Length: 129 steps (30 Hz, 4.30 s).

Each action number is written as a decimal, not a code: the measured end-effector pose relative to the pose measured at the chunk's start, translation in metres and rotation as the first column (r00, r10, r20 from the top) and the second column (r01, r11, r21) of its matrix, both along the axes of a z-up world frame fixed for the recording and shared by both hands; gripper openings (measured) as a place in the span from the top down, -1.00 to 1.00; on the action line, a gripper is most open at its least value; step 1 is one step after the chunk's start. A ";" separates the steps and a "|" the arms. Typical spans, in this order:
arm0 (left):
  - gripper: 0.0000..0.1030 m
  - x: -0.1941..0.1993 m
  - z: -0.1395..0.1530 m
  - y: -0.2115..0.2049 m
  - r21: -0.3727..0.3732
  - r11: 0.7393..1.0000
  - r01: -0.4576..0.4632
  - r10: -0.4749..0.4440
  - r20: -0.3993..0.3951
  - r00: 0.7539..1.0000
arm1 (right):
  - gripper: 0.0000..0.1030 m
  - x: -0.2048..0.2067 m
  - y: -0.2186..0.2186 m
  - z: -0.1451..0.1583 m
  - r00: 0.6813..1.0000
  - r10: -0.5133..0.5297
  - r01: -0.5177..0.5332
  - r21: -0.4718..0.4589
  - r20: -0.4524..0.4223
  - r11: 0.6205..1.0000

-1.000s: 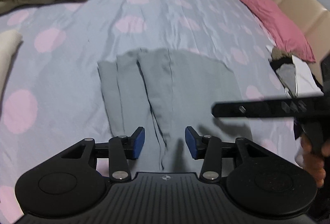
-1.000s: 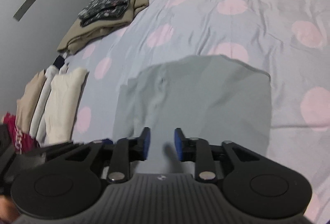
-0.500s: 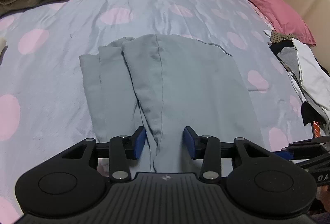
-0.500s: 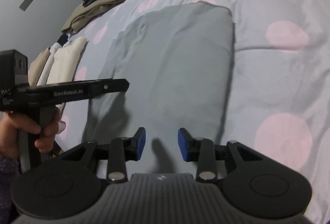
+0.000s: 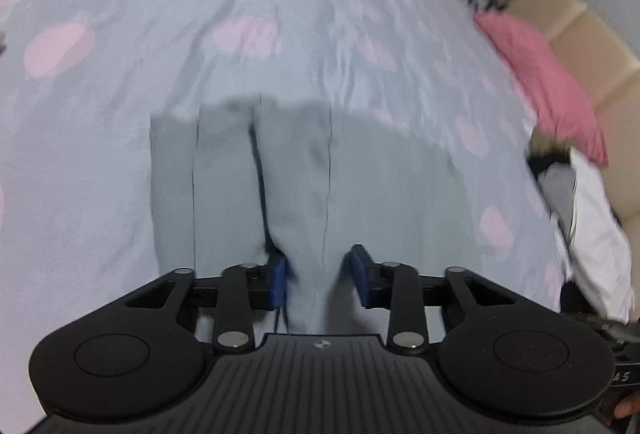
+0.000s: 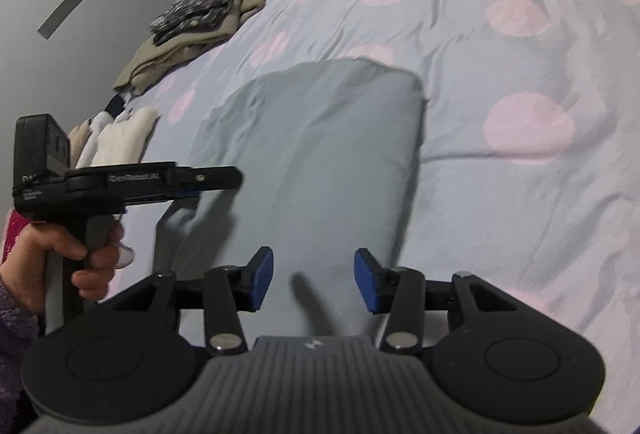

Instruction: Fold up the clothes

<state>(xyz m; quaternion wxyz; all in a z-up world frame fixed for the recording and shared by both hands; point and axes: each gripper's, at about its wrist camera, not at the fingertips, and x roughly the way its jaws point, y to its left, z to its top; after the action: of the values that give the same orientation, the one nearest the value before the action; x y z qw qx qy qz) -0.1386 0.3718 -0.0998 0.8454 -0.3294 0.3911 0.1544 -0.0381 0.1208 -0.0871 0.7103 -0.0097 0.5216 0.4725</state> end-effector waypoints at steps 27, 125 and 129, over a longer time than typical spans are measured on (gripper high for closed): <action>0.89 0.028 0.033 -0.050 0.308 0.943 0.126 -0.142 0.029 0.989 | -0.06 0.040 0.000 -0.017 0.992 -0.127 0.127 0.024 -0.019 0.992; -0.10 -0.062 0.035 -0.010 0.126 0.982 -0.141 0.154 -0.100 0.983 | -0.16 -0.039 -0.029 0.001 0.994 -0.088 0.087 0.019 0.066 0.996; -0.08 -0.056 0.013 0.014 0.078 0.981 -0.176 0.183 -0.092 0.979 | -0.23 -0.020 -0.020 0.003 0.991 -0.135 0.134 0.073 0.015 0.988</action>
<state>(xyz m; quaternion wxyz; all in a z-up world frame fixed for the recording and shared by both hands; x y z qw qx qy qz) -0.1945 0.3862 -0.0864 0.8186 -0.3256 0.3955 0.2598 -0.0584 0.1011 -0.0843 0.7455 0.0465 0.4968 0.4419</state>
